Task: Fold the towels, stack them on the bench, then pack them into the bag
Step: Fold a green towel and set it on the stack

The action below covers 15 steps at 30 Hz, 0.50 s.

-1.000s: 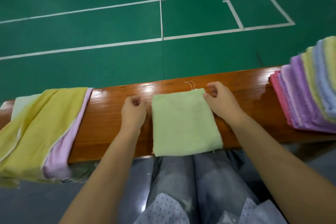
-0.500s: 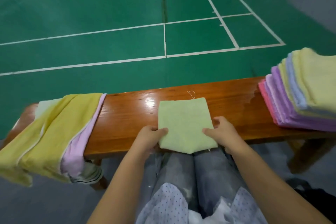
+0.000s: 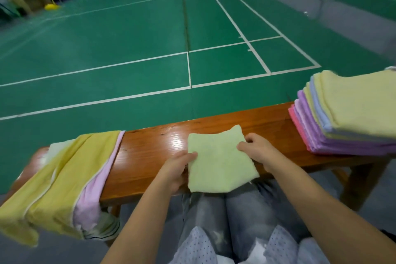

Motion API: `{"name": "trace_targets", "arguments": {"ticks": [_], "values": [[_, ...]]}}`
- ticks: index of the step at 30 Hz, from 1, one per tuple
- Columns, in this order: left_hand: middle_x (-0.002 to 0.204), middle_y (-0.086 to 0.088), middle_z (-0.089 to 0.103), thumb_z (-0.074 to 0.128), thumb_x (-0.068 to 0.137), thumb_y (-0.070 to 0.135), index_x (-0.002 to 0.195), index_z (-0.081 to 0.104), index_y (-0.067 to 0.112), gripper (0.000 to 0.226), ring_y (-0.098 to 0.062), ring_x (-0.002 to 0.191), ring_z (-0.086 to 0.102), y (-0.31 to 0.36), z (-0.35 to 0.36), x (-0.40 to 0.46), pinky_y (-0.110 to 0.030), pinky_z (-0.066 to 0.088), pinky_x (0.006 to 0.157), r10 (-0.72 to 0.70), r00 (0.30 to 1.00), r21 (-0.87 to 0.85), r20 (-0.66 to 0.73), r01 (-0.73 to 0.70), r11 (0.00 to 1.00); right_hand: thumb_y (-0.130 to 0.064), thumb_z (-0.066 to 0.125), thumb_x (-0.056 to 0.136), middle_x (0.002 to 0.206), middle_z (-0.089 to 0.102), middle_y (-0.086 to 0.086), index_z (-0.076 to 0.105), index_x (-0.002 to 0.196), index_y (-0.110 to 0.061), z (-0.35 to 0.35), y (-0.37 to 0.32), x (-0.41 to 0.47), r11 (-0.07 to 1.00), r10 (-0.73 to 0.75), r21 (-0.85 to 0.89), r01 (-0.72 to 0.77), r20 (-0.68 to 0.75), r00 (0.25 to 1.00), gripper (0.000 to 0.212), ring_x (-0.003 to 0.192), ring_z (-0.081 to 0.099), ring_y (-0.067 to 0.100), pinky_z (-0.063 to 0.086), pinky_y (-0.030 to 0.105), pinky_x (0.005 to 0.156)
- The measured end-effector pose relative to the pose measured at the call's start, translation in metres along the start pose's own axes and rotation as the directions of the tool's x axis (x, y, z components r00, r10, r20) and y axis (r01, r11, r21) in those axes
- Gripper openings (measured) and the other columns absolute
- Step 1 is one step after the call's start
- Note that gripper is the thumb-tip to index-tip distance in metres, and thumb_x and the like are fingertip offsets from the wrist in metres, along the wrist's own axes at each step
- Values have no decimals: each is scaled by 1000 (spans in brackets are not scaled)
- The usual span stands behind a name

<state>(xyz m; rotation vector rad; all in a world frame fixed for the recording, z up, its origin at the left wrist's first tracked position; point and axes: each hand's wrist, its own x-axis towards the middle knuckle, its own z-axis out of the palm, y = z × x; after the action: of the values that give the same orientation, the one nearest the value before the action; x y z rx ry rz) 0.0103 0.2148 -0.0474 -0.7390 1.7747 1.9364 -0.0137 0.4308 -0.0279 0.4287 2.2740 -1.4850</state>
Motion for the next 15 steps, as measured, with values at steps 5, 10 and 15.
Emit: {"name": "trace_targets", "arguments": {"ticks": [5, 10, 15], "values": [[104, -12, 72, 62, 91, 19, 111, 61, 7, 23, -30, 97, 67, 16, 22, -18, -39, 56, 72, 104, 994, -48, 20, -102, 994, -19, 55, 90, 92, 60, 1, 56, 96, -15, -43, -21, -27, 986, -162, 44, 164, -34, 986, 8, 80, 55, 13, 40, 28, 59], [104, -16, 70, 59, 90, 19, 107, 60, 4, 23, -30, 91, 65, 50, 64, -36, -38, 54, 75, 222, 961, -147, 163, -199, 969, -14, 57, 88, 76, 57, 4, 55, 81, -13, -106, -41, -60, 961, -212, 160, 226, -102, 972, 7, 68, 55, 17, 41, 27, 58], [108, -19, 48, 81, 60, 29, 113, 53, 0, 66, -34, 95, 46, 80, 128, -49, -45, 40, 82, 335, 856, -187, 393, -282, 941, -8, 56, 87, 69, 52, 4, 53, 75, -15, -183, -51, -86, 938, -232, 202, 282, -238, 943, 14, 58, 49, 17, 37, 25, 52]]}}
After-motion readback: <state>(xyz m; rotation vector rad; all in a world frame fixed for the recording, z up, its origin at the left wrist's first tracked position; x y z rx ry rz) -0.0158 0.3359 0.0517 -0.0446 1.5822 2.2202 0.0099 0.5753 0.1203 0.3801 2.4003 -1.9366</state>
